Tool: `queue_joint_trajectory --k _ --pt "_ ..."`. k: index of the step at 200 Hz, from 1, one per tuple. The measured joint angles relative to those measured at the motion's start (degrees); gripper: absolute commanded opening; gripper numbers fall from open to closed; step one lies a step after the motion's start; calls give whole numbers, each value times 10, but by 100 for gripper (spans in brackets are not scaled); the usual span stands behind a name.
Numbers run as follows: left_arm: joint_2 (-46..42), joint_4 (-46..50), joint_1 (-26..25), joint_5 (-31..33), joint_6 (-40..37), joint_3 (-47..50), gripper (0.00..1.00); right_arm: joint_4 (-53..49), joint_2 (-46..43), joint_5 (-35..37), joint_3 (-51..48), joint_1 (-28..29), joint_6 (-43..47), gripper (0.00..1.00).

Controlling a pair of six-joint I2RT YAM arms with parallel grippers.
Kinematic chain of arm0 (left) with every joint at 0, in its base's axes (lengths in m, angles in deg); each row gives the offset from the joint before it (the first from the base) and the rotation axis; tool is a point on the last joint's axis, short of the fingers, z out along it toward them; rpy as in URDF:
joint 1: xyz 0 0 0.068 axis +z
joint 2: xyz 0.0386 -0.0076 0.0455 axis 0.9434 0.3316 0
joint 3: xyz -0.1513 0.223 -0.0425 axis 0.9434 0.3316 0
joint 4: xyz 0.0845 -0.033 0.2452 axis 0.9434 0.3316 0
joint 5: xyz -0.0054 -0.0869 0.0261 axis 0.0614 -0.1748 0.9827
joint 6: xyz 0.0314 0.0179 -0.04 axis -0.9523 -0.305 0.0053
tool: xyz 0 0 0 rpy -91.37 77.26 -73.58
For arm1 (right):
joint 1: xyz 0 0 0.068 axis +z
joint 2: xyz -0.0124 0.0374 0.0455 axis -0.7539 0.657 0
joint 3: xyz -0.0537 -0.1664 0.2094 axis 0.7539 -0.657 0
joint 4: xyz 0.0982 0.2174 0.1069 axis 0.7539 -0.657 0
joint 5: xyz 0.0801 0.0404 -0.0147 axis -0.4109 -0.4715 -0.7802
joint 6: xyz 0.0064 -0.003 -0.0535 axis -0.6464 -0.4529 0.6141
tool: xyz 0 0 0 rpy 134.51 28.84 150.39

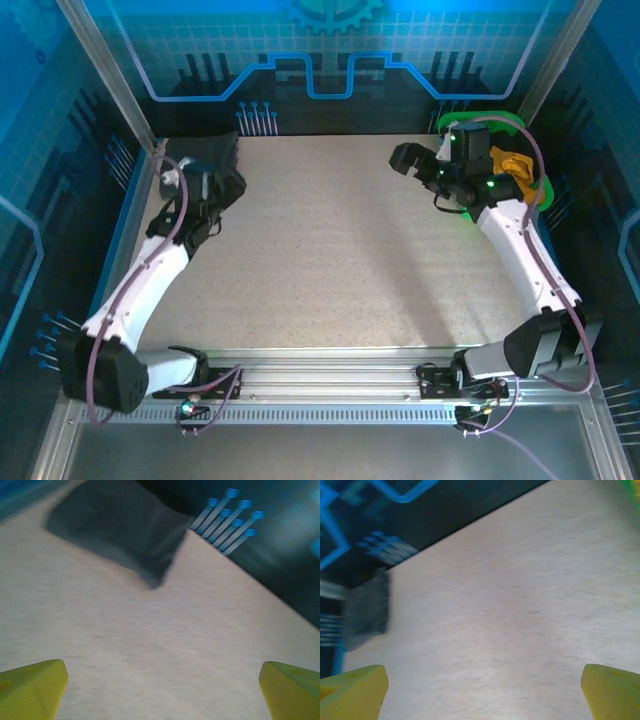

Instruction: Fold and stack the t-shirts

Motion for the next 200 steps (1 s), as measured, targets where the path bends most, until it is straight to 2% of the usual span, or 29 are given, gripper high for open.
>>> queue_joint_trajectory --k 19,37,51,69,118,157,170,184,200 --pt "-63 -47 0 45 -104 110 99 47 -30 65 -100 -9 52 100" --pt "-86 -110 2 52 -189 203 99 137 -45 134 -229 -2 132 100" --pt "-86 -165 9 36 -226 261 99 198 -33 165 -312 3 189 100" --pt "-56 -228 21 14 -245 304 99 260 4 187 -368 2 245 100" --pt "112 -407 69 -55 -248 298 99 448 96 172 -388 -10 336 100" --pt "188 -527 112 -111 -277 273 99 570 90 124 -443 -37 355 100" --pt "192 -603 111 -124 -290 301 99 612 72 108 -488 -40 358 100" --pt "231 -750 93 -133 -315 358 99 650 58 97 -527 -41 360 100" --pt "265 -775 64 -142 -344 389 99 715 61 89 -560 -42 362 100"
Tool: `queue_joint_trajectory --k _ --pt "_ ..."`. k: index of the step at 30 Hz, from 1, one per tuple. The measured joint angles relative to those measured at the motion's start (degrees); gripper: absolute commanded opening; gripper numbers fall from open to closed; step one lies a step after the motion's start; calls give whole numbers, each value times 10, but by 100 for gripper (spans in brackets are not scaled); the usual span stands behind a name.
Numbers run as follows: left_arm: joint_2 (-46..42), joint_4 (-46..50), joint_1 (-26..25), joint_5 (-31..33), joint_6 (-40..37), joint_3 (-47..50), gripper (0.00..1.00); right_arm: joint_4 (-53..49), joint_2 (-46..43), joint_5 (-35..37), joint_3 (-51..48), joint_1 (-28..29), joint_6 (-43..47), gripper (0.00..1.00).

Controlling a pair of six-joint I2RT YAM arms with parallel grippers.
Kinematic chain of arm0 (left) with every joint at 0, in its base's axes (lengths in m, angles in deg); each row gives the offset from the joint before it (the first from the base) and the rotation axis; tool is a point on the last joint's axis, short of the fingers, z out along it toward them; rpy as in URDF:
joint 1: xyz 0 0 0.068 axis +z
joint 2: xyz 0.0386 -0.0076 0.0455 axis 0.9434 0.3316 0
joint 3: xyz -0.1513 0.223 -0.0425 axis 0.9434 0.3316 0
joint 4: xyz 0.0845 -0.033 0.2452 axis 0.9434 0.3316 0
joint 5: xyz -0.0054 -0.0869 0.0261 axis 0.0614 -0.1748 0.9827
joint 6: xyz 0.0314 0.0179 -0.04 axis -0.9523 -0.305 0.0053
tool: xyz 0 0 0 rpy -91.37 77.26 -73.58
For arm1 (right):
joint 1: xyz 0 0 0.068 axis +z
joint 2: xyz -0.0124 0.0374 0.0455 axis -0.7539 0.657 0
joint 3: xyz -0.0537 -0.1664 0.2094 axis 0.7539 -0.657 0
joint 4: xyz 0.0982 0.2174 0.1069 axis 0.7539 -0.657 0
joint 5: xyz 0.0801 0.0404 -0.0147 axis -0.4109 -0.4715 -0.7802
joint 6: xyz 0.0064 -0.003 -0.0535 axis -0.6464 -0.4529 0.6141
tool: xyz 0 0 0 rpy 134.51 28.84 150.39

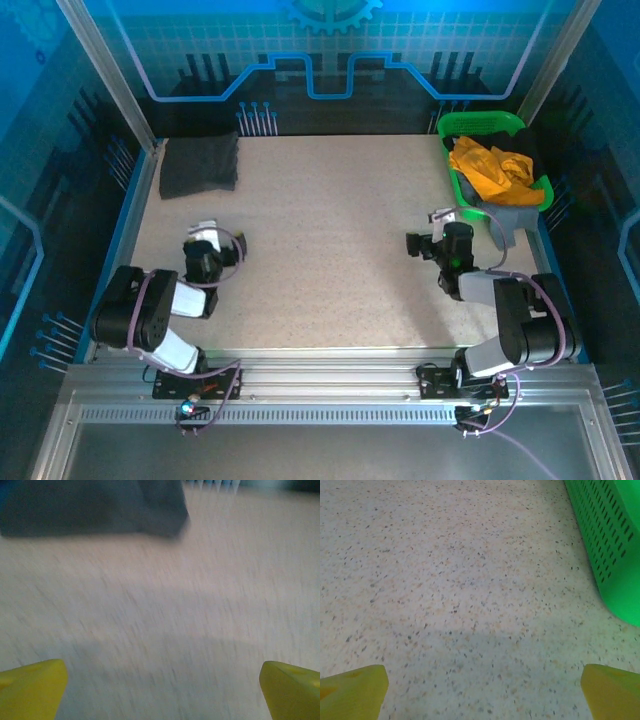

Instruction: Fold and stack the t-shirts

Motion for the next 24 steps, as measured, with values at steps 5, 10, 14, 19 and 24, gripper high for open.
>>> queue_joint_trajectory --k 5,10,14,19,24 --pt "1 27 6 -10 -12 -59 99 35 12 -7 0 -3 0 100" --pt "-7 27 31 -7 -2 -76 99 47 12 -7 7 -5 0 100" --pt "-7 30 31 -8 -2 -76 99 47 12 -7 7 -5 0 100" --pt "-7 29 31 -7 -2 -75 99 45 13 -31 12 -5 5 100" --pt "-7 32 28 1 -3 -75 99 44 13 -46 16 -7 7 100"
